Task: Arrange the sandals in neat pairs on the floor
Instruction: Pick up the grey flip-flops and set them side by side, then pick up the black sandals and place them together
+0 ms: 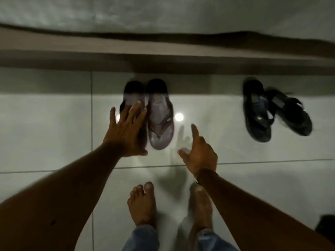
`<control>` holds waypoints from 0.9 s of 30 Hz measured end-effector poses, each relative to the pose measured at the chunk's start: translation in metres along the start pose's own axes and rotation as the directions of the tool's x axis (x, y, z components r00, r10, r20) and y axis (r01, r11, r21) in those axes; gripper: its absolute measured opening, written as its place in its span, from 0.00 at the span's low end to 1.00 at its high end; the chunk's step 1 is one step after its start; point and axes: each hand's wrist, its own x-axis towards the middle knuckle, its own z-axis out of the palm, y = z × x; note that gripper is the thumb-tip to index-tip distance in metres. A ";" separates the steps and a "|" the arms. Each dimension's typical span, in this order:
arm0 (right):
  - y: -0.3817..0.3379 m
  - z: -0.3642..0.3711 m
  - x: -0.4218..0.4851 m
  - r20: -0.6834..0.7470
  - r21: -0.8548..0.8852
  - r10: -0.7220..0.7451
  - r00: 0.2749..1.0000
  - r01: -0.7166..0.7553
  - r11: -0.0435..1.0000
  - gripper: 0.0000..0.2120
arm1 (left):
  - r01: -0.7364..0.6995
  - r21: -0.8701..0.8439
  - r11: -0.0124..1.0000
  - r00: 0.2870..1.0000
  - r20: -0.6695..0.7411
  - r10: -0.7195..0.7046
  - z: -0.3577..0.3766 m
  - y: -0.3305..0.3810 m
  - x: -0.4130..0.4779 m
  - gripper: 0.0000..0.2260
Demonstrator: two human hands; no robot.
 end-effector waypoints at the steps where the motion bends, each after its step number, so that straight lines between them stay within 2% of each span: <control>1: 0.022 -0.012 -0.005 0.001 -0.018 0.031 1.000 -0.031 0.999 0.49 | -0.027 -0.007 1.000 1.000 -0.008 0.027 -0.005 0.014 -0.002 0.67; 5: 0.132 -0.078 0.006 -0.066 -0.153 0.115 0.991 -0.124 0.980 0.42 | -0.073 -0.069 0.995 0.997 -0.014 0.073 -0.019 0.103 0.026 0.59; 8: 0.212 -0.124 0.045 -0.209 -0.242 0.176 0.962 -0.225 0.944 0.34 | -0.089 -0.134 0.987 0.996 -0.035 0.085 -0.019 0.179 0.068 0.54; 10: 0.262 -0.152 0.081 -0.260 -0.290 0.176 0.949 -0.251 0.923 0.32 | -0.116 -0.137 0.984 0.993 -0.028 0.114 -0.018 0.229 0.101 0.52; 12: 0.304 -0.176 0.119 -0.260 -0.345 0.129 0.957 -0.217 0.913 0.33 | -0.128 -0.137 0.982 0.992 -0.036 0.124 -0.014 0.272 0.135 0.53; 14: 0.341 -0.194 0.161 -0.179 -0.382 0.082 0.981 -0.146 0.913 0.36 | -0.120 -0.147 0.982 0.992 -0.065 0.112 -0.007 0.313 0.171 0.55; 17: 0.378 -0.206 0.214 0.052 -0.410 -0.023 0.998 0.042 0.911 0.42 | -0.126 -0.152 0.980 0.989 -0.092 0.113 0.002 0.362 0.217 0.59; 19: 0.397 -0.208 0.232 0.194 -0.389 -0.139 0.971 0.206 0.898 0.45 | -0.094 -0.168 0.981 0.995 -0.057 0.086 0.009 0.386 0.237 0.62; 21: 0.409 -0.206 0.239 0.240 -0.295 -0.232 0.943 0.299 0.908 0.46 | -0.043 -0.169 0.985 0.999 -0.020 0.041 0.017 0.397 0.246 0.65; 24: 0.416 -0.207 0.244 0.241 -0.226 -0.252 0.937 0.307 0.925 0.47 | 0.001 -0.185 0.983 1.000 -0.018 -0.004 0.026 0.403 0.250 0.67; 27: 0.410 -0.202 0.242 0.255 -0.176 -0.183 0.949 0.231 0.957 0.53 | -0.013 -0.126 0.992 1.000 -0.008 0.013 0.024 0.398 0.254 0.67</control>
